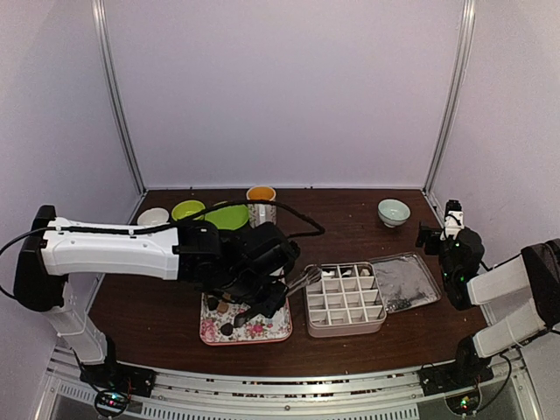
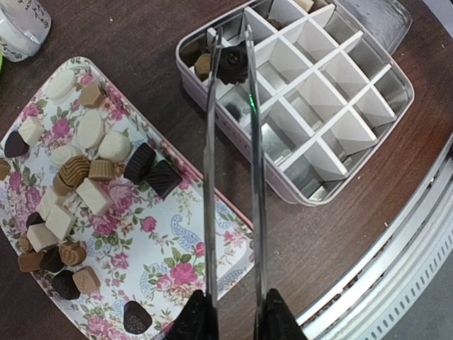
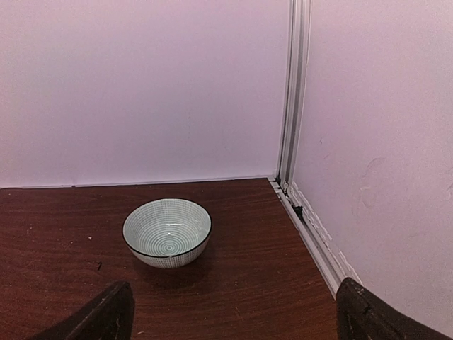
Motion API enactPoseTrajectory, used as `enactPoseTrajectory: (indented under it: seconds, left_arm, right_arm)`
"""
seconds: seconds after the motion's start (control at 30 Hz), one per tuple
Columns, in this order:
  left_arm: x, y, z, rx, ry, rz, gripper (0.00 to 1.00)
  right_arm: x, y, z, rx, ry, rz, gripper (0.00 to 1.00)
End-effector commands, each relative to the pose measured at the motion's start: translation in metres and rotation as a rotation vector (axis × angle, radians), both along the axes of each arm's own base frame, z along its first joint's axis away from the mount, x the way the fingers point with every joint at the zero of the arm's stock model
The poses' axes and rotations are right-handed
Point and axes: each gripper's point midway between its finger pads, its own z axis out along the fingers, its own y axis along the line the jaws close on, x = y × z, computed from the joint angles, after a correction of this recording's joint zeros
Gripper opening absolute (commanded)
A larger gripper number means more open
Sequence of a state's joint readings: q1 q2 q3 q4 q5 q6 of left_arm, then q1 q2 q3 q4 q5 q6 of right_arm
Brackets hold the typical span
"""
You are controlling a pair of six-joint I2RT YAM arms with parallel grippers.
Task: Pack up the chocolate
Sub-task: Place the fake chocolate in the empty pocket of the box.
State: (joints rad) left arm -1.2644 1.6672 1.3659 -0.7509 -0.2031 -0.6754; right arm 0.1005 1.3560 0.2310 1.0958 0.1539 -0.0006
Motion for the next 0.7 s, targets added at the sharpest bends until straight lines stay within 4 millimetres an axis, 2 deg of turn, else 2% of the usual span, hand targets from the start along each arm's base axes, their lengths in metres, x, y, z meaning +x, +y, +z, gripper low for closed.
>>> enactPoseTrajectory:
  seconds: [0.0, 0.37, 0.67]
  left_arm:
    - [0.005, -0.016, 0.007, -0.037, -0.028, -0.012, 0.25]
    - [0.001, -0.013, 0.003, -0.013, -0.004, -0.028, 0.30]
    - [0.004, -0.013, 0.017, -0.021, -0.029, -0.034, 0.34]
  right_arm:
    - [0.003, -0.002, 0.005, 0.001, -0.012, -0.008, 1.00]
    - [0.003, -0.002, 0.004, 0.002, -0.011, -0.009, 1.00]
    - [0.003, -0.002, 0.005, 0.002, -0.013, -0.009, 1.00]
